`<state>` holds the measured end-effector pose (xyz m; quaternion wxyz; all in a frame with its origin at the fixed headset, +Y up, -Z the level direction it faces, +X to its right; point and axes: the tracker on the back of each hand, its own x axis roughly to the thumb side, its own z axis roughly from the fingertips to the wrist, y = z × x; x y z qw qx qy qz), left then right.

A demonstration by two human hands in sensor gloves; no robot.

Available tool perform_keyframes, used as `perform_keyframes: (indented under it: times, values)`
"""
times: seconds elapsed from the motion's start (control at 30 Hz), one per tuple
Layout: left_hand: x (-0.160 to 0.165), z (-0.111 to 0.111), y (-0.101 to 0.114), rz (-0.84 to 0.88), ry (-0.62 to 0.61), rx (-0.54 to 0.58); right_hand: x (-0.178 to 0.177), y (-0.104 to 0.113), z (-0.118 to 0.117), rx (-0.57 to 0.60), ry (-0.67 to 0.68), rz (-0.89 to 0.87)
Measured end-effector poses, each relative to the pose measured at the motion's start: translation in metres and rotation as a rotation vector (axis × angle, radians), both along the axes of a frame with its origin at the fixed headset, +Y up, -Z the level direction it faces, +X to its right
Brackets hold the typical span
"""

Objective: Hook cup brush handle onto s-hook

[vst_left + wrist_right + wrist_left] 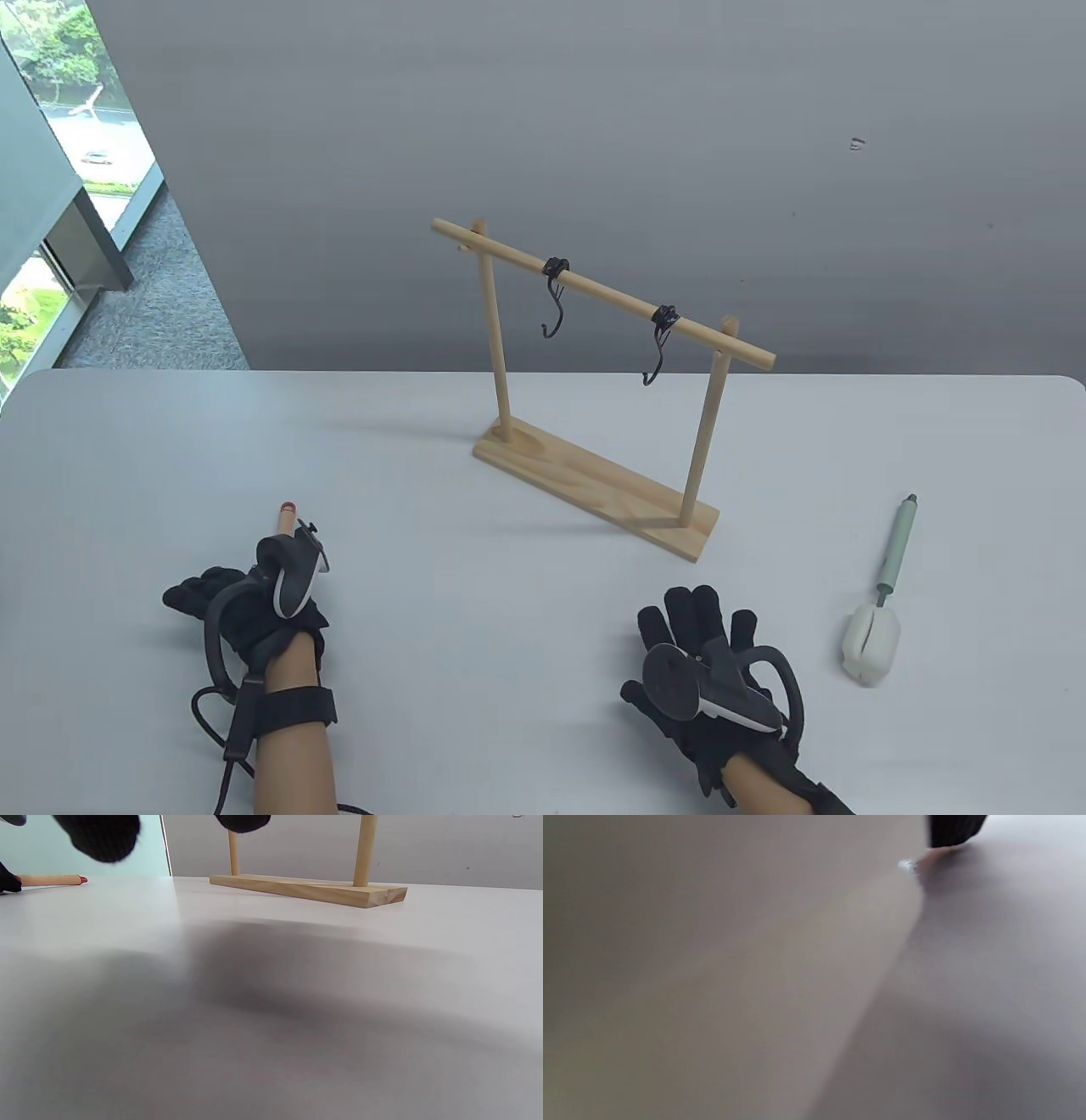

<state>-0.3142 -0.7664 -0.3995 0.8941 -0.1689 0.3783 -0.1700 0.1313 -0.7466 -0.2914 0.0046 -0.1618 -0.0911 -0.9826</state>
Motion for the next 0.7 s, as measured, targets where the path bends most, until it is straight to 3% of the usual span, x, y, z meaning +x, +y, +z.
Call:
perform_keyframes:
  times: [0.23, 0.33, 0.5, 0.7]
  values:
    - [0.011, 0.000, 0.011, 0.025, -0.086, 0.117, 0.000, 0.003, 0.002, 0.003, -0.008, -0.022]
    - [0.029, 0.002, 0.020, 0.060, -0.202, 0.169, -0.003, 0.002, 0.001, -0.026, 0.021, -0.046]
    - [0.077, 0.012, 0.043, 0.217, -0.425, 0.307, -0.008, 0.006, -0.001, -0.052, 0.004, -0.110]
    - [0.145, 0.048, 0.066, 0.508, -0.659, 0.449, -0.022, 0.021, -0.015, -0.099, -0.042, -0.411]
